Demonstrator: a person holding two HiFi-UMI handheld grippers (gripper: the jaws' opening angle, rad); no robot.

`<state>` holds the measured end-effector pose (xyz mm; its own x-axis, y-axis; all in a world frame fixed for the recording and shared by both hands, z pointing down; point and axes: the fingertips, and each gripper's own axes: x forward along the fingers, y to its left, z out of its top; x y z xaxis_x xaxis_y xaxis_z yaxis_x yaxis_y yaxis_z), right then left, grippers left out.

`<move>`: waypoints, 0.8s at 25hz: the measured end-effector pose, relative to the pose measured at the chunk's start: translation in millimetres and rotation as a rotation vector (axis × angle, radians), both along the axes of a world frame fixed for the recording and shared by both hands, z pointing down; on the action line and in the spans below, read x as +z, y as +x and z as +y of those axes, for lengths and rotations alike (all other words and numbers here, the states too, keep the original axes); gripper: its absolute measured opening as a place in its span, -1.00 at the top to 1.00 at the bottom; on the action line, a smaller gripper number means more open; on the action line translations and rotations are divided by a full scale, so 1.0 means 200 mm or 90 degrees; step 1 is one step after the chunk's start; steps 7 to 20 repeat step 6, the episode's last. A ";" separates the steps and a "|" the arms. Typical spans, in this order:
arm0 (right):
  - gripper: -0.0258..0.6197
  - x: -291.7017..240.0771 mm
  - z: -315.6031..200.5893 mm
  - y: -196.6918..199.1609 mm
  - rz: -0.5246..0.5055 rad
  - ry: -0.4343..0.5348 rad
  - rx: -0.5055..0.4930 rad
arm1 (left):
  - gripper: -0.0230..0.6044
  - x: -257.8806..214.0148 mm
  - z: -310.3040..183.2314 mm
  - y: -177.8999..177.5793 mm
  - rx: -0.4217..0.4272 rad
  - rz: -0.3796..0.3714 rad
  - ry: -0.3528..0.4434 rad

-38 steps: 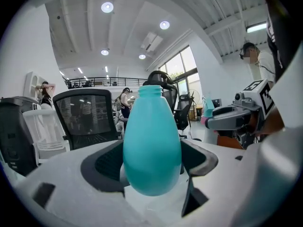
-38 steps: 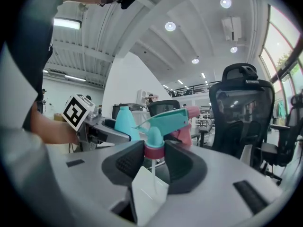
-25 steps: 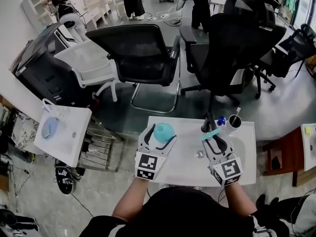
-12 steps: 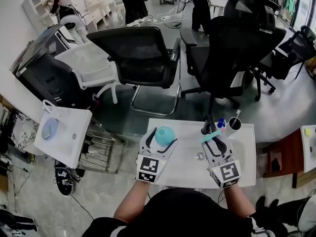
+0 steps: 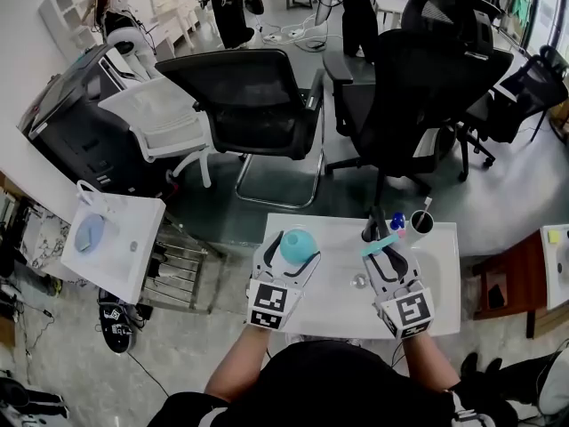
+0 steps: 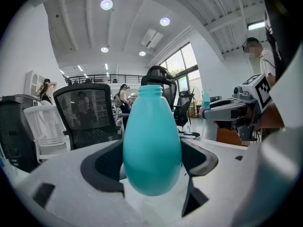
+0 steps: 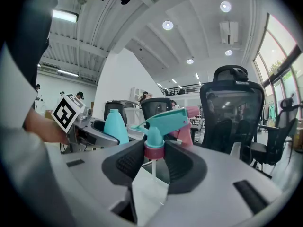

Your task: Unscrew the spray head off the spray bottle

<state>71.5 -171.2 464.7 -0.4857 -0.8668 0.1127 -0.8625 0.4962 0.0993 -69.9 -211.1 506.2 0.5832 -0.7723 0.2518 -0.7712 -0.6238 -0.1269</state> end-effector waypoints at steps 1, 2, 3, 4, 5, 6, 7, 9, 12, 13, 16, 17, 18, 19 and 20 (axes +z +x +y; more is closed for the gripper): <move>0.50 0.00 0.00 0.00 -0.001 0.001 0.000 | -0.30 0.00 0.00 0.00 0.000 -0.001 0.000; 0.50 -0.01 0.00 -0.01 -0.002 0.001 0.000 | -0.30 0.00 0.00 0.00 0.001 -0.001 0.000; 0.50 -0.01 0.00 -0.01 -0.003 0.000 0.000 | -0.30 0.00 0.00 0.00 0.001 -0.001 0.000; 0.50 -0.01 0.00 -0.01 -0.003 -0.001 0.000 | -0.30 0.00 0.00 -0.01 0.001 -0.002 0.000; 0.50 -0.01 0.00 -0.02 -0.004 -0.002 0.000 | -0.30 0.00 0.00 -0.01 0.001 -0.002 -0.001; 0.50 -0.02 0.01 -0.02 -0.004 -0.003 0.000 | -0.30 0.00 0.01 -0.01 0.002 -0.003 -0.001; 0.50 -0.02 0.01 -0.02 -0.004 -0.003 0.000 | -0.30 0.00 0.01 -0.01 0.002 -0.003 -0.001; 0.50 -0.02 0.01 -0.02 -0.004 -0.003 0.000 | -0.30 0.00 0.01 -0.01 0.002 -0.003 -0.001; 0.50 -0.02 0.01 -0.02 -0.004 -0.003 0.000 | -0.30 0.00 0.01 -0.01 0.002 -0.003 -0.001; 0.50 -0.02 0.01 -0.02 -0.004 -0.003 0.000 | -0.30 0.00 0.01 -0.01 0.002 -0.003 -0.001; 0.50 -0.02 0.01 -0.02 -0.004 -0.003 0.000 | -0.30 0.00 0.01 -0.01 0.002 -0.003 -0.001; 0.50 -0.02 0.01 -0.02 -0.004 -0.003 0.000 | -0.30 0.00 0.01 -0.01 0.002 -0.003 -0.001; 0.50 -0.02 0.01 -0.02 -0.004 -0.003 0.000 | -0.30 0.00 0.01 -0.01 0.002 -0.003 -0.001; 0.50 -0.02 0.01 -0.02 -0.004 -0.003 0.000 | -0.30 0.00 0.01 -0.01 0.002 -0.003 -0.001; 0.50 -0.02 0.01 -0.02 -0.004 -0.003 0.000 | -0.30 0.00 0.01 -0.01 0.002 -0.003 -0.001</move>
